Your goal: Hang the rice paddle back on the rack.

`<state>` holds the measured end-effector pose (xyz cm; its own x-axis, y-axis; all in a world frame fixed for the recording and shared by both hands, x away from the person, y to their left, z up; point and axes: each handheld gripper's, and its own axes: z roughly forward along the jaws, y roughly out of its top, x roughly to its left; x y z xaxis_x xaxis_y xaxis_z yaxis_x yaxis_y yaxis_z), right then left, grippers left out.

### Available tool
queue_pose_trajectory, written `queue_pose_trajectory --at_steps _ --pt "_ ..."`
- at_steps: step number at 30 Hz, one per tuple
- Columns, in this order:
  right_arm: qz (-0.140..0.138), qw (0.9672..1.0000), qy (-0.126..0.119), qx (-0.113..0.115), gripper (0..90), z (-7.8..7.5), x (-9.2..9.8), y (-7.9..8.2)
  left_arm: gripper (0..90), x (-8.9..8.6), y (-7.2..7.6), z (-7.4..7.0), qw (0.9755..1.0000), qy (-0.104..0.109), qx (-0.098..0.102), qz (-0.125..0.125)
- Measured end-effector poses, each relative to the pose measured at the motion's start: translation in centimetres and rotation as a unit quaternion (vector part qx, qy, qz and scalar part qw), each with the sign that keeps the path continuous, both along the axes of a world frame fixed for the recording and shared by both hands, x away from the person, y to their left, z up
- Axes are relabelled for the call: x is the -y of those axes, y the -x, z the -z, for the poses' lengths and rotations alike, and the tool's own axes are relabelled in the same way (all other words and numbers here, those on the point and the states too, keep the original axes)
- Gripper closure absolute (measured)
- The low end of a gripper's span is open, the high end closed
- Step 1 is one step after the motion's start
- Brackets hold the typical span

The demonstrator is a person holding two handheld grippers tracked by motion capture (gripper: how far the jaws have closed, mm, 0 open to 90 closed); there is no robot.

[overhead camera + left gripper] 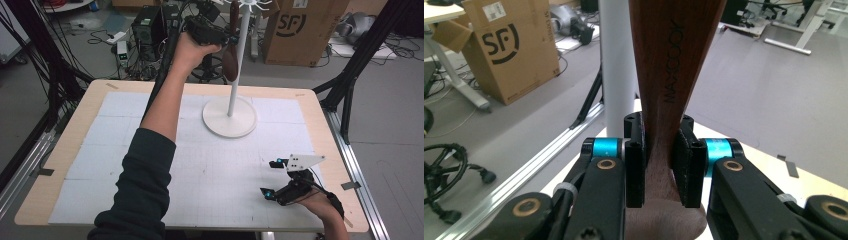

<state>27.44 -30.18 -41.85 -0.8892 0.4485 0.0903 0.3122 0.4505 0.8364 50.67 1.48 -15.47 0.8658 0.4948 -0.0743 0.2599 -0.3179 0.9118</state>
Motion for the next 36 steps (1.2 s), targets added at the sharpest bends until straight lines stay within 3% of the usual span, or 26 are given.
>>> queue_pose_trajectory --at_steps 22,30,33,36 --pt "0.000 1.0000 -0.001 -0.001 0.4 0.0 0.1 0.0 76.0 0.1 -0.3 0.3 0.9999 0.001 -0.008 0.014" --pt "0.002 1.0000 -0.002 0.000 0.4 -0.1 0.2 0.1 59.4 -0.3 0.5 -0.1 0.9989 0.011 -0.009 0.045" --pt "0.002 1.0000 -0.003 0.001 0.4 -0.1 0.2 0.2 51.7 -0.7 1.0 -0.2 0.9988 0.002 -0.012 0.047" --pt "0.001 1.0000 -0.002 0.002 0.4 -0.1 0.2 0.2 43.3 -1.3 1.5 -0.3 0.9989 0.006 -0.012 0.046"
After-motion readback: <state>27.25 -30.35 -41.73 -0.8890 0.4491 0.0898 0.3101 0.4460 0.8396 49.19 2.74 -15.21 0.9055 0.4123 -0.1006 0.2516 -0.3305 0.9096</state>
